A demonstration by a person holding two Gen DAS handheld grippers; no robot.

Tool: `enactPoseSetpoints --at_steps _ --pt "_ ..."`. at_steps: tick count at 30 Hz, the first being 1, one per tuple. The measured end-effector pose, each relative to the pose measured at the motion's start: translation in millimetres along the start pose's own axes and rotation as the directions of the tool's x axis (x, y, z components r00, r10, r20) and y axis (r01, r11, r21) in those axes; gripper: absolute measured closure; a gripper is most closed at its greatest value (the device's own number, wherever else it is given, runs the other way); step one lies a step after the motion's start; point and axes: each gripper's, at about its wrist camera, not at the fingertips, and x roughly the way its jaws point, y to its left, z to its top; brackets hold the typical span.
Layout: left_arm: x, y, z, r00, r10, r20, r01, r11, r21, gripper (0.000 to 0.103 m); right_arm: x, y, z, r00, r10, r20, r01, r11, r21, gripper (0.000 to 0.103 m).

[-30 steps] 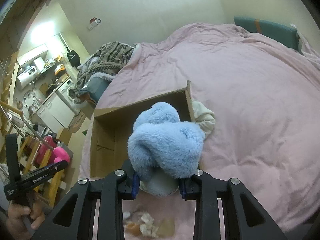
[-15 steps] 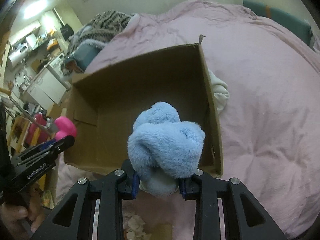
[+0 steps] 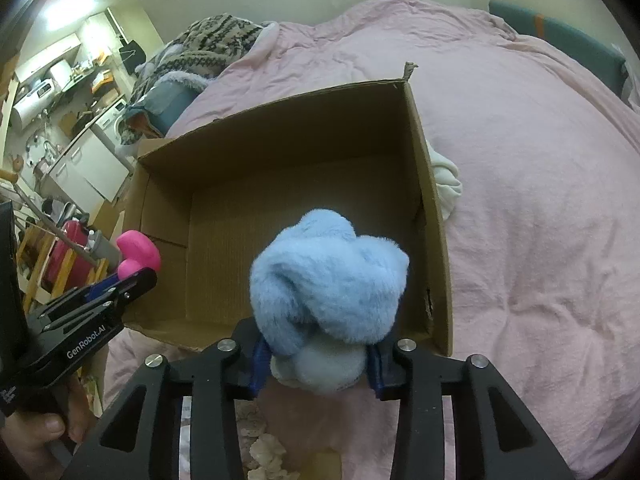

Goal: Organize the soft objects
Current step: 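Carry the blue plush into the box and open the right tool, then lower the pink duck into the box and open the left tool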

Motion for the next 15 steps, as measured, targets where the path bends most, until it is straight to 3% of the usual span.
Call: enactPoseSetpoints --at_steps 12,15 --pt "2.0 4.1 -1.7 1.0 -0.014 -0.006 0.014 1.0 -0.026 0.078 -7.5 -2.8 1.0 0.999 -0.006 0.045 0.005 1.0 0.021 0.025" --pt "2.4 2.9 -2.4 1.0 -0.01 -0.011 0.01 1.0 -0.018 0.077 -9.5 -6.0 1.7 0.999 0.005 0.054 -0.007 0.999 0.042 0.024"
